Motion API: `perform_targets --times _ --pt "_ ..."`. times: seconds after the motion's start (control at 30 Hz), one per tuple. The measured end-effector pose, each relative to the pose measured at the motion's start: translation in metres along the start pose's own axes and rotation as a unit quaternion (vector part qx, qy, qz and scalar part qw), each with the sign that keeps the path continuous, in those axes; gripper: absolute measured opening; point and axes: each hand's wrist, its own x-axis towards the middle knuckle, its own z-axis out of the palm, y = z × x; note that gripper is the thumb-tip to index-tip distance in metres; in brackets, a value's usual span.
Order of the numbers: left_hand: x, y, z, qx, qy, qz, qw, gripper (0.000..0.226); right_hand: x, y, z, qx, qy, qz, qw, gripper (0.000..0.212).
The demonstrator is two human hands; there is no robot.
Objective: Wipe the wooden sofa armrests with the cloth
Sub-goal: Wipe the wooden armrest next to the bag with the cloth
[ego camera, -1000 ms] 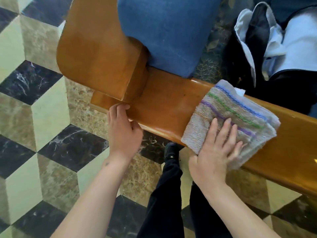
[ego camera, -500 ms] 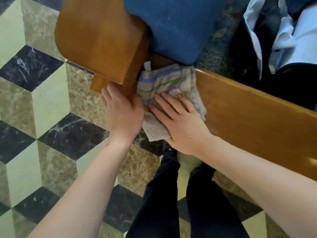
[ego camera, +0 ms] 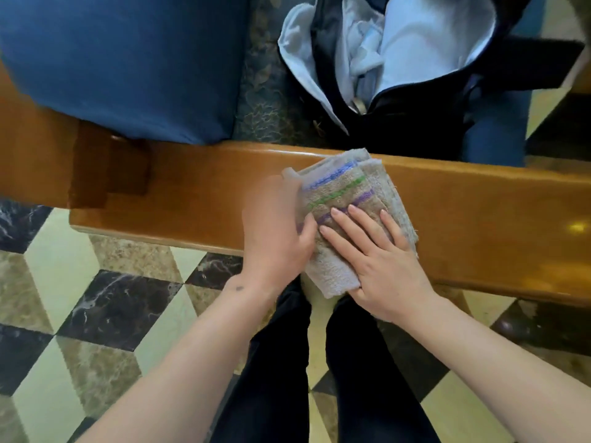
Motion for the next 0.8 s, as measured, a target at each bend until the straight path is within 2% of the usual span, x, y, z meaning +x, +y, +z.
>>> perform_targets --times 0.17,0.3,0.4,0.5,0.63,0.8 --pt "-0.002 0.061 0.037 0.013 -0.06 0.044 0.997 0.05 -0.054 0.041 0.002 -0.004 0.012 0.047 0.999 0.078" --pt "-0.005 0.095 0.051 -0.011 -0.068 0.054 0.996 0.043 -0.088 0.071 0.004 -0.005 0.025 0.089 0.996 0.086" --pt "-0.004 0.108 0.056 0.009 -0.085 0.059 0.995 0.046 -0.114 0.097 0.003 -0.004 0.026 0.147 0.989 0.09" --pt "-0.004 0.106 0.057 0.046 -0.105 0.067 0.991 0.052 -0.142 0.127 -0.001 0.025 0.036 0.221 0.974 0.084" --pt "-0.012 0.089 0.053 0.066 -0.11 0.062 0.99 0.053 -0.176 0.152 -0.011 0.066 0.055 0.345 0.935 0.083" --pt "-0.026 0.055 0.042 0.088 -0.099 0.026 0.991 0.056 -0.135 0.112 -0.017 0.118 0.101 0.531 0.833 0.083"
